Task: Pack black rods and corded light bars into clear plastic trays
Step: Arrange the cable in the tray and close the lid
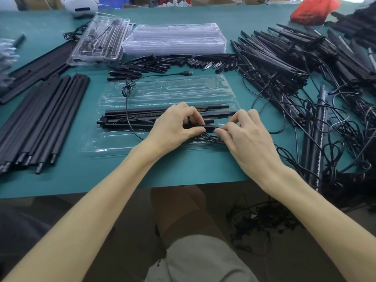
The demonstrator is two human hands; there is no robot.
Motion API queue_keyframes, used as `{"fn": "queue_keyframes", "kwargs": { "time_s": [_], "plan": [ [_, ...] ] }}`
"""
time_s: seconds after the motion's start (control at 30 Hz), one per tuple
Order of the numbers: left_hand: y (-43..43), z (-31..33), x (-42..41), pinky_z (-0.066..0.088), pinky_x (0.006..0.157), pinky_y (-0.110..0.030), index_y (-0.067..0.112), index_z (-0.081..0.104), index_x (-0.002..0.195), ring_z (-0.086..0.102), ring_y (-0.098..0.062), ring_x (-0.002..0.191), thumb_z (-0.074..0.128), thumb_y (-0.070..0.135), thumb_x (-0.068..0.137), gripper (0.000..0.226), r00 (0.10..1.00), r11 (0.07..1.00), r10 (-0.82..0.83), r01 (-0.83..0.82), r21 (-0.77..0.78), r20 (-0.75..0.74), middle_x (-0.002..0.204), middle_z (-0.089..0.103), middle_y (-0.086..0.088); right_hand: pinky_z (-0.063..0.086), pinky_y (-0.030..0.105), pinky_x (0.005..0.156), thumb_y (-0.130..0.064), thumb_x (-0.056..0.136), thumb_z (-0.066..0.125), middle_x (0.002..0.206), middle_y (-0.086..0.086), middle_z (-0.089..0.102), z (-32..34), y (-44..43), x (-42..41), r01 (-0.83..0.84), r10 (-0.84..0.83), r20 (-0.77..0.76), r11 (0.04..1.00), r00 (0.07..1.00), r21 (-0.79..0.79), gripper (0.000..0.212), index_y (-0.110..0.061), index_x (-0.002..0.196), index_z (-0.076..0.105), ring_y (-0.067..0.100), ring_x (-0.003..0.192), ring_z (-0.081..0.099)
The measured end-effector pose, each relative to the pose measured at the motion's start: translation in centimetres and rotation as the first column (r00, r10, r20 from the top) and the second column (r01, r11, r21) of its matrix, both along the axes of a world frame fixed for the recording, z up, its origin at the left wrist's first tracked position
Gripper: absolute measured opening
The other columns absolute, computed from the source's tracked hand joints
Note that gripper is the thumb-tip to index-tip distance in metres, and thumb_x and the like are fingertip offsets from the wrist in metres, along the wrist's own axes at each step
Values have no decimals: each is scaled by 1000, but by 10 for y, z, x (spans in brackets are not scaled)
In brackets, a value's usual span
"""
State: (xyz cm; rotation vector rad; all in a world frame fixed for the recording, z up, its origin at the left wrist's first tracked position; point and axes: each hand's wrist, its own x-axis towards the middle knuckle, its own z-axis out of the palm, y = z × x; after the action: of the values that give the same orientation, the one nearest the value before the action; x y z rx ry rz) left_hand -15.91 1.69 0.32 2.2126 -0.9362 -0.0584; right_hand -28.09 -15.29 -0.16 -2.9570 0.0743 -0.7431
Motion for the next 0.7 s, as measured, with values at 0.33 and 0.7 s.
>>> {"fn": "queue_keyframes", "kwargs": {
  "time_s": [0.33,0.7],
  "plan": [
    [-2,-2,-2,45,81,-28,31,68,88,49,-3,90,54,75,83,47,998,1000,-18,19,-11,53,93,57,12,31,31,51,-28,104,52,91,9,48,3,5,3,66,-65,-27,998,998,5,29,-3,91,59,20,61,35],
    [-4,-5,-3,38,77,-23,31,65,93,47,-6,91,69,67,78,38,991,999,3,-10,49,133,93,56,13,34,26,73,-44,92,65,101,-1,48,23,-13,-10,-179,213,-180,966,960,185,33,-12,100,63,12,79,41]
  ]
}}
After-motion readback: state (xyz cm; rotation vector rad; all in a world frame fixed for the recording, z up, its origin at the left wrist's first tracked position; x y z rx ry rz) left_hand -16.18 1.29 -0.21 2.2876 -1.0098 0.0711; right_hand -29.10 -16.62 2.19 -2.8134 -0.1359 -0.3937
